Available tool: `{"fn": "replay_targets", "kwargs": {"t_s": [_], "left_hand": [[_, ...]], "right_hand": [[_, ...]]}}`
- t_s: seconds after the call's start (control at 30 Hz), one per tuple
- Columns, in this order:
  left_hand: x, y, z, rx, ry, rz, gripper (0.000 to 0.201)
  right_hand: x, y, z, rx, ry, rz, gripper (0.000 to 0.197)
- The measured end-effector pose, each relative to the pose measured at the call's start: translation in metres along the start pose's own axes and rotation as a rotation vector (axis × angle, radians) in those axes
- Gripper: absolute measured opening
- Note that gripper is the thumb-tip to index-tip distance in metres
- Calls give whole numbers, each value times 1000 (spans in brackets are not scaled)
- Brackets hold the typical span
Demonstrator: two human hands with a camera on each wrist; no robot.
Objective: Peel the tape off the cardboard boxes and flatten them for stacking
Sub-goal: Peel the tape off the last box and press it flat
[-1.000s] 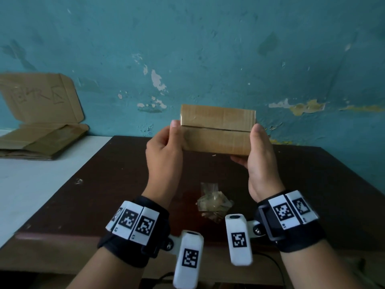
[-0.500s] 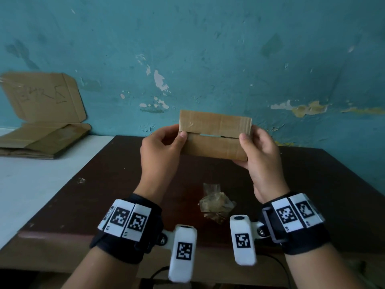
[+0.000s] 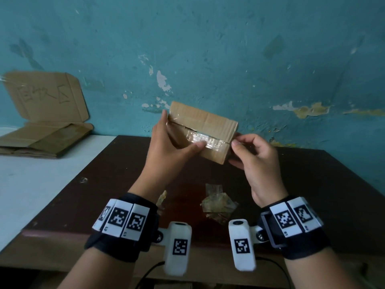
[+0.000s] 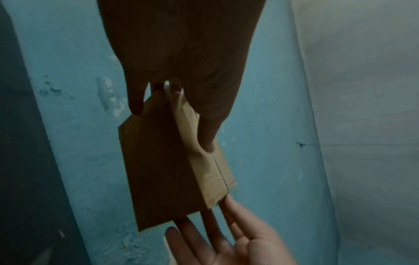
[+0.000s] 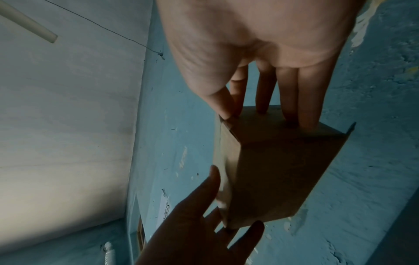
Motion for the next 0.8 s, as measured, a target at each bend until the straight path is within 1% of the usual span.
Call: {"fn": "replay_targets", "kwargs": {"t_s": [0.03, 0.07, 0.13, 0.17, 0.23, 0.3, 0.4, 0.63, 0.73, 0.8], "left_hand": [[0, -2, 1, 58, 15, 22, 136], [0, -3, 2, 111, 67, 50, 141], [-1, -4, 3, 174, 220, 101, 141], [0, -3, 3, 178, 264, 121, 136], [0, -2, 3, 157, 279, 147, 124], [-1, -3, 3, 119, 287, 164, 118], [-2, -5, 5, 78, 318, 194, 115], [-5, -8, 6, 33, 434, 249, 111], [-6, -10, 8, 23, 465, 253, 110], [-6, -10, 9, 17, 483, 251, 108]], "right_hand": [[0, 0, 1, 2, 11, 6, 14], [0, 0, 2, 9, 26, 17, 15], [0, -1, 4, 47, 66, 50, 15], [0, -1, 5, 70, 87, 70, 15], [1, -1, 7, 116, 128, 97, 17], [2, -1, 8, 163, 159, 97, 20], [4, -1, 8, 203, 169, 72, 21], [7, -3, 7, 255, 147, -4, 24], [8, -4, 8, 254, 98, -58, 17], [12, -6, 10, 232, 1, -137, 9]]}}
Point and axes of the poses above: each hand's wrist, its own y-axis towards the middle knuckle, its own z-axis out of the palm, x = y × z, the point moved 4 cm from there along y, towards the middle knuckle, and after that the axes turned 15 degrees about -y, right-handed, at the moved point
